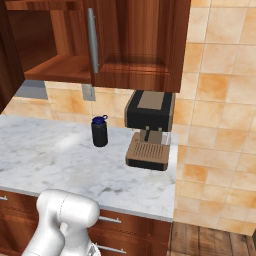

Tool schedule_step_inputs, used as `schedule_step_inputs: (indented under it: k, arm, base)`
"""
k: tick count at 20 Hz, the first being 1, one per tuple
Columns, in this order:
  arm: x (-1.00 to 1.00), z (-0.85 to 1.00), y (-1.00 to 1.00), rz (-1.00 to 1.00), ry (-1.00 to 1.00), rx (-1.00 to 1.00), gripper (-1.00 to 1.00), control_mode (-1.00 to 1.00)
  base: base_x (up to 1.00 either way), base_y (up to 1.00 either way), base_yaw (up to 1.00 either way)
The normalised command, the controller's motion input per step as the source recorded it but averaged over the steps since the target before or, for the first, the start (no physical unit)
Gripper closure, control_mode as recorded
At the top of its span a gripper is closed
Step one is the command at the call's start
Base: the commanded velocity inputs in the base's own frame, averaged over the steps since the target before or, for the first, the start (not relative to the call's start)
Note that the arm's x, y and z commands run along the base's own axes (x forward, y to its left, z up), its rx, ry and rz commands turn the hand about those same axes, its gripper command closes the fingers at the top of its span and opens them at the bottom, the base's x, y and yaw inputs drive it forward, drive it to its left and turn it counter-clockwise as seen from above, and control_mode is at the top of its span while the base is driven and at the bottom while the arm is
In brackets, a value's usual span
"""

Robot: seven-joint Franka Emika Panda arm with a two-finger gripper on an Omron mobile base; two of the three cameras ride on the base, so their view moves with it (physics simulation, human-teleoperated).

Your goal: Close all open cabinet doors.

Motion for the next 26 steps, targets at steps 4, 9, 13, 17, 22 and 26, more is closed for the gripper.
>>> schedule_step_inputs:
  k: [4,9,13,17,22,26]
  arm:
    - [0.03,-0.29,0.97,0.00,-0.10,0.00,-1.00,-1.00]
    - [0.23,-0.19,0.88,0.00,-0.04,0.00,-1.00,-1.00]
    - [0.81,-0.14,0.27,-0.07,-0.04,0.03,-1.00,-1.00]
    - [1.00,-0.13,0.26,-0.11,-0.05,0.02,-1.00,-1.00]
    - [0.84,-0.21,0.07,-0.10,-0.12,0.01,-1.00,-1.00]
    - [0.78,-0.32,0.02,-0.13,-0.16,0.00,-1.00,-1.00]
  base:
    - [0.00,0.00,0.00]
    - [0.00,0.00,0.00]
    - [0.00,0.00,0.00]
    - [0.00,0.00,0.00]
    - [0.00,0.00,0.00]
    - [0.00,0.00,0.00]
